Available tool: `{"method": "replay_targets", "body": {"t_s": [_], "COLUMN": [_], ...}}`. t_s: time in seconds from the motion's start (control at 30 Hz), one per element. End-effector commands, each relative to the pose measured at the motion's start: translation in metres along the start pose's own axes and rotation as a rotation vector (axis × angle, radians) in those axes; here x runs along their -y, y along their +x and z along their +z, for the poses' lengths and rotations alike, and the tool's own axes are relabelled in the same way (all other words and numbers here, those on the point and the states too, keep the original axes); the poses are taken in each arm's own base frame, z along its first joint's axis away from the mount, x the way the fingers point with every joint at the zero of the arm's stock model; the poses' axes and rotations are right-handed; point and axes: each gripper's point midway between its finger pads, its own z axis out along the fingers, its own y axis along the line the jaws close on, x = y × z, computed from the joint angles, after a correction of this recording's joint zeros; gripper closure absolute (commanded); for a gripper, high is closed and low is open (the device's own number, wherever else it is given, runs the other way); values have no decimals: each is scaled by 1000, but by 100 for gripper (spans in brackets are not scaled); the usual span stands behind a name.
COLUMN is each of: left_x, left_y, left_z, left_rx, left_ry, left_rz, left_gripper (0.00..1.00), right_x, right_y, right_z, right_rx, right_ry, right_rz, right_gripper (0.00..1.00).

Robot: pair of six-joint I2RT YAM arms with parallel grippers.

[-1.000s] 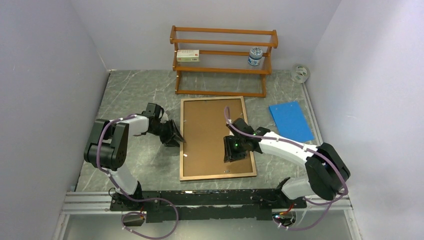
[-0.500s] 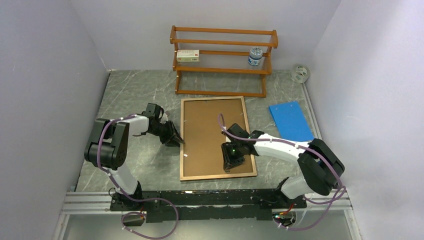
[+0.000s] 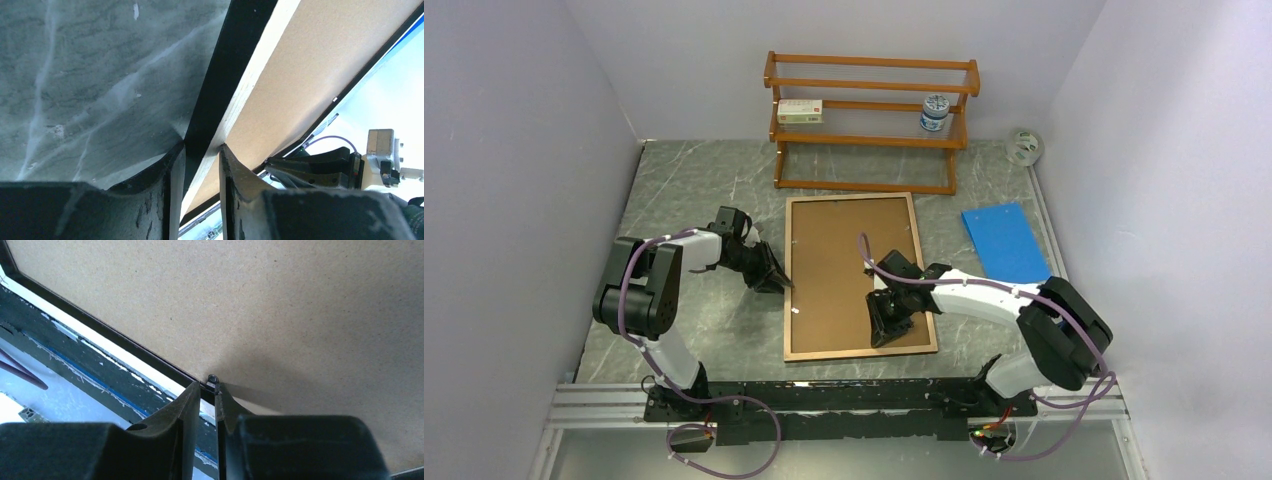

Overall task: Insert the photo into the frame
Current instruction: Install the photo frame at the center of the board.

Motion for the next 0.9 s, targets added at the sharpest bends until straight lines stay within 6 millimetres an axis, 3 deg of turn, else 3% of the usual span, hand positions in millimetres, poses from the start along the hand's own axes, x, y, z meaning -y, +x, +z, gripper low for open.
{"method": "replay_targets", "body": {"t_s": [0.0,0.3,0.47,0.67,0.87], "left_x": [-13,-12,-10,-7,-5], "left_y": [0,0,0,-5,-16], "left_z": [11,9,8,-2,-31], "left_rx": [5,8,12,57,186], "left_ry": [-40,-40,-36,-56,-134], "left_rz": [-26,-25,-19,4,31], "left_gripper": [68,68,67,60,51], "right_x": [-7,-10,-7,1,-14], "right_y": [6,-5,-26,-69,-140], "right_z": [4,-1,-16,-38,-49], "right_rx": [-32,7,96,275,435], "right_ry": [-45,-44,29,161,235], "right_rz": [-4,3,0,36,101], "right_gripper": [77,67,63,59,51]}}
